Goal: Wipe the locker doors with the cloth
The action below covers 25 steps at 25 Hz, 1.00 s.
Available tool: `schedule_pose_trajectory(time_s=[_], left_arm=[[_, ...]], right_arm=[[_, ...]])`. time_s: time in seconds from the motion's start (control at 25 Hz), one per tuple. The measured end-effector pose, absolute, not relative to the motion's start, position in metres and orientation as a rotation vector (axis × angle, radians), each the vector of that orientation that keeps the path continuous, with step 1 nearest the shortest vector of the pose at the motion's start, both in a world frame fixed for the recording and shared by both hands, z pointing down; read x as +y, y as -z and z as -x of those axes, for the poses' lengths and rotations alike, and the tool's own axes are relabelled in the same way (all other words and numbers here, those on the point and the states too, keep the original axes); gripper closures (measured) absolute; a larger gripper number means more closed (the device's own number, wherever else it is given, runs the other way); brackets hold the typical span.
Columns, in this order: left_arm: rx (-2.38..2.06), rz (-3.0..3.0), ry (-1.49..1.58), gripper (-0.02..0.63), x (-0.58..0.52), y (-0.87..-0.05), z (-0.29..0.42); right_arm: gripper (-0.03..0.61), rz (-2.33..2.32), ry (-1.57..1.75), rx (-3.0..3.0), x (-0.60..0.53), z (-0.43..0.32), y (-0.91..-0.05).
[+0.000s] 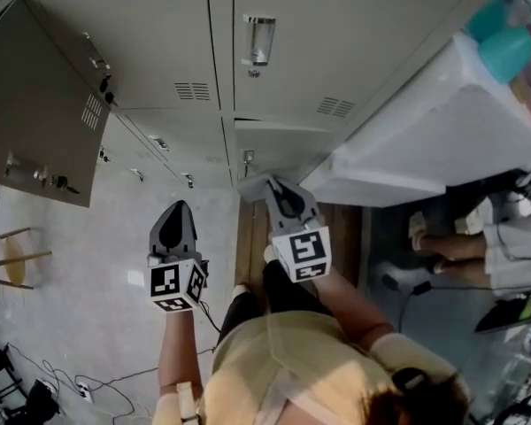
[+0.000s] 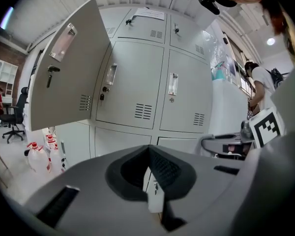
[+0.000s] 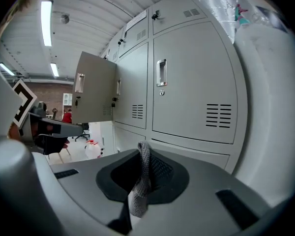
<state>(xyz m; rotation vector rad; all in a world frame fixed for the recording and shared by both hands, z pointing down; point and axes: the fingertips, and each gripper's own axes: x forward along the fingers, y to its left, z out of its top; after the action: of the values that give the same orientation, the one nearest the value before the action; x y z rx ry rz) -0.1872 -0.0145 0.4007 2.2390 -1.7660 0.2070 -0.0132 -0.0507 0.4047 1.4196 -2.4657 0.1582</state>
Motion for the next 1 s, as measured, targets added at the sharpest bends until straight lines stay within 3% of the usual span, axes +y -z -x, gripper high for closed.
schedule_pose_trajectory(time_s=[1.0], left_arm=[[-1.916,-2.044,-0.232,0.627,-0.064,-0.436,0.196]], right_arm=[[0.560,-1.275,0.002,-2.534,-0.155,0.052,-0.453]])
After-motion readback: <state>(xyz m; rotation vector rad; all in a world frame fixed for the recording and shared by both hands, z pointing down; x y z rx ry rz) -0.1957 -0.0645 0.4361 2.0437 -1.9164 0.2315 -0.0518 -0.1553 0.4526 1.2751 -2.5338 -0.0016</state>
